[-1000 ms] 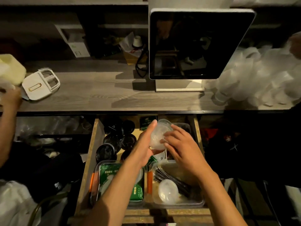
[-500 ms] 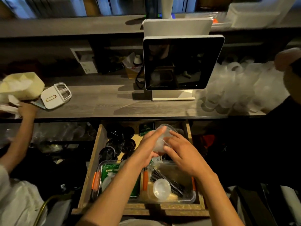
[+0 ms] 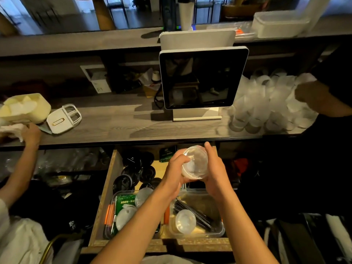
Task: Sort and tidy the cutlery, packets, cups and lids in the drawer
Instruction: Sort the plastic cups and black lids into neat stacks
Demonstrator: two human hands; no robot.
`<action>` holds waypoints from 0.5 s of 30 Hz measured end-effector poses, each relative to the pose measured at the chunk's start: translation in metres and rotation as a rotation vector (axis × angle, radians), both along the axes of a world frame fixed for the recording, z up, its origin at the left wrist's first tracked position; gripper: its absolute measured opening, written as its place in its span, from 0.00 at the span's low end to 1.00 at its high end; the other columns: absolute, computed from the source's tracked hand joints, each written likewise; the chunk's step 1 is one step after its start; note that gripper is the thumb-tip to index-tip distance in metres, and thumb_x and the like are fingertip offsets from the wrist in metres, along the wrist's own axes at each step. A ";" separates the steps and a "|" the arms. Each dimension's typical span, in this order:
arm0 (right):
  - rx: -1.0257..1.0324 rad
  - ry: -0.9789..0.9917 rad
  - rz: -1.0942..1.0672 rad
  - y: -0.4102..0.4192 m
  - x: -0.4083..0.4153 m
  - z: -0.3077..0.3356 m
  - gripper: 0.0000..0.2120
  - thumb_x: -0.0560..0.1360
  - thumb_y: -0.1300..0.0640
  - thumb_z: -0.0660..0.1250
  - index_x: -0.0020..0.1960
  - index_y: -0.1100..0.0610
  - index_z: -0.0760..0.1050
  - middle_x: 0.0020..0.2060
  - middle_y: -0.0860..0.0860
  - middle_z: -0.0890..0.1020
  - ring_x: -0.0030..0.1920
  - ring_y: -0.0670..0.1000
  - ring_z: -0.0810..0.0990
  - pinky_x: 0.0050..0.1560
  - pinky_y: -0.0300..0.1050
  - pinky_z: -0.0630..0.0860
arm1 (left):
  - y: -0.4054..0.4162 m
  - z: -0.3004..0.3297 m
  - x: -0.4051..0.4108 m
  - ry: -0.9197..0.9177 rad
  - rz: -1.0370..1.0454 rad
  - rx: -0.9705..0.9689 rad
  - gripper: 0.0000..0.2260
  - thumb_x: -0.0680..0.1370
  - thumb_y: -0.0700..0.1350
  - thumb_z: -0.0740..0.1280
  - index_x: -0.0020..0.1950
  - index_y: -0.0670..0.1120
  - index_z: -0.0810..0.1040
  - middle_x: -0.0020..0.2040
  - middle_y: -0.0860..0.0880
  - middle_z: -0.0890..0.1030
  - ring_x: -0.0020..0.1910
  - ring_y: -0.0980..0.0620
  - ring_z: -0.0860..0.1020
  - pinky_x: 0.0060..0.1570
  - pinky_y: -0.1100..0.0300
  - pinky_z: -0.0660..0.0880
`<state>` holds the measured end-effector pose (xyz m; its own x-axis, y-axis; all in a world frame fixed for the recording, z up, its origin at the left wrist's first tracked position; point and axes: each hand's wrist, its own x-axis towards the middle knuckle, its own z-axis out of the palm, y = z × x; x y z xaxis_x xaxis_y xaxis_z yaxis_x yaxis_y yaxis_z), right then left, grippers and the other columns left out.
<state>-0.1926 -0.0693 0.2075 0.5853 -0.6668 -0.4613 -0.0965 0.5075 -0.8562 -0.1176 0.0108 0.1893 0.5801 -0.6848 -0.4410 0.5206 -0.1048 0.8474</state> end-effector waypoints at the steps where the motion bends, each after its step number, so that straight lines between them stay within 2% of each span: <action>1: -0.025 0.039 -0.028 0.003 0.001 -0.001 0.15 0.80 0.44 0.61 0.43 0.50 0.81 0.39 0.50 0.85 0.45 0.53 0.84 0.54 0.55 0.79 | 0.000 0.000 -0.003 -0.007 0.006 0.010 0.13 0.73 0.46 0.65 0.57 0.47 0.80 0.54 0.41 0.83 0.53 0.43 0.82 0.46 0.48 0.81; 4: -0.146 0.166 -0.103 0.012 0.002 -0.008 0.18 0.80 0.44 0.60 0.37 0.50 0.81 0.37 0.50 0.84 0.43 0.52 0.83 0.55 0.56 0.79 | -0.001 -0.002 -0.007 -0.032 0.038 0.061 0.07 0.81 0.48 0.66 0.52 0.49 0.82 0.49 0.44 0.85 0.50 0.45 0.83 0.50 0.47 0.80; 7: -0.161 0.187 -0.131 0.014 -0.001 -0.014 0.19 0.80 0.43 0.59 0.38 0.50 0.81 0.38 0.51 0.84 0.44 0.53 0.84 0.57 0.58 0.79 | 0.000 -0.008 -0.007 -0.139 0.030 0.109 0.08 0.81 0.51 0.66 0.51 0.50 0.83 0.47 0.46 0.86 0.48 0.46 0.84 0.48 0.49 0.81; 11: -0.130 0.184 -0.085 0.010 -0.005 -0.016 0.18 0.80 0.42 0.59 0.40 0.50 0.80 0.40 0.50 0.84 0.45 0.52 0.83 0.54 0.54 0.79 | 0.006 -0.014 -0.001 -0.264 0.016 0.126 0.10 0.81 0.53 0.65 0.52 0.52 0.85 0.49 0.47 0.86 0.51 0.45 0.84 0.57 0.42 0.79; 15: -0.235 0.228 -0.005 0.007 -0.002 -0.029 0.21 0.80 0.41 0.57 0.40 0.51 0.81 0.39 0.51 0.85 0.44 0.52 0.84 0.52 0.52 0.79 | 0.007 -0.017 -0.001 -0.291 0.006 0.159 0.11 0.81 0.56 0.65 0.54 0.53 0.84 0.52 0.46 0.85 0.50 0.45 0.84 0.51 0.38 0.81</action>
<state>-0.1941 -0.0621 0.1784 0.4811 -0.7734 -0.4128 -0.2967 0.2995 -0.9068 -0.1188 0.0178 0.1725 0.7014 -0.6169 -0.3571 0.2600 -0.2451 0.9340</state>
